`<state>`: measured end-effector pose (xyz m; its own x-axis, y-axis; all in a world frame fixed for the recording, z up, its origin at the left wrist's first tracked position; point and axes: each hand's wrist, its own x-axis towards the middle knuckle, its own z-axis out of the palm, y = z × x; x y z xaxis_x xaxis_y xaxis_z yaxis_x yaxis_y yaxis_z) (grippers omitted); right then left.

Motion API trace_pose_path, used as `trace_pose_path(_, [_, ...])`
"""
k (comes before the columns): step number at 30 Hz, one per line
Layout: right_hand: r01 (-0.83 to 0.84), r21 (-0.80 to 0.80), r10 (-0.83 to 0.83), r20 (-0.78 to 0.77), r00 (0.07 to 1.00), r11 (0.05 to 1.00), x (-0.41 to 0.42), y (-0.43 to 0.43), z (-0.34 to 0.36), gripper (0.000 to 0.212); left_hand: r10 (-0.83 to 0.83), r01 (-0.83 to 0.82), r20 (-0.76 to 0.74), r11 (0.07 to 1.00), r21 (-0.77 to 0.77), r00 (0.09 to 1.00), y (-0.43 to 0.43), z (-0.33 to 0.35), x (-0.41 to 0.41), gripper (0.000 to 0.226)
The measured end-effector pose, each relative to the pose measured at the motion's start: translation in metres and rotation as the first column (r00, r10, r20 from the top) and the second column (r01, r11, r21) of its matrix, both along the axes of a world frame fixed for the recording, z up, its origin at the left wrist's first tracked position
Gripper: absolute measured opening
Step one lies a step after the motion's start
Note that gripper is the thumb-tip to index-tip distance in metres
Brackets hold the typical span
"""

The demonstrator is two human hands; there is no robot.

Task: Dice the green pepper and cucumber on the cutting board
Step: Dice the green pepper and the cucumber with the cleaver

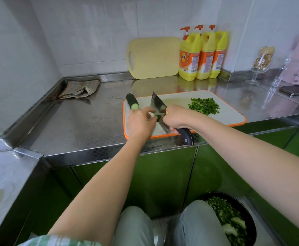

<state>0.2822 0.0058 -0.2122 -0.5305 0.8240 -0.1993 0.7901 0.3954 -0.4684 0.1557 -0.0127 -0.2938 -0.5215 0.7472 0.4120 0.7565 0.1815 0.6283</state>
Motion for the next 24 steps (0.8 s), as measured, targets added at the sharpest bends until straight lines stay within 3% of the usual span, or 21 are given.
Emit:
trace_pose_path(3, [-0.019, -0.013, 0.019, 0.011, 1.000, 1.000, 0.001, 0.000, 0.005, 0.023, 0.003, -0.006, -0.088, 0.999, -0.035, 0.996, 0.002, -0.002, 0.000, 0.019])
trace_pose_path(7, [-0.011, -0.023, 0.012, 0.021, 1.000, 1.000, 0.003, 0.001, 0.006, 0.022, 0.095, -0.096, -0.054, 0.995, -0.022, 0.994, 0.004, -0.003, 0.001, 0.015])
trace_pose_path(15, [0.047, -0.007, -0.048, -0.044, 0.998, 0.999, -0.007, 0.008, -0.007, 0.013, 0.090, -0.089, 0.036, 0.996, -0.029, 0.995, -0.003, 0.004, 0.005, 0.015])
trace_pose_path(24, [0.026, -0.009, -0.026, -0.057, 0.998, 1.000, 0.003, 0.011, -0.005, 0.025, 0.089, -0.086, 0.080, 0.995, -0.050, 0.993, -0.009, 0.005, 0.005, 0.014])
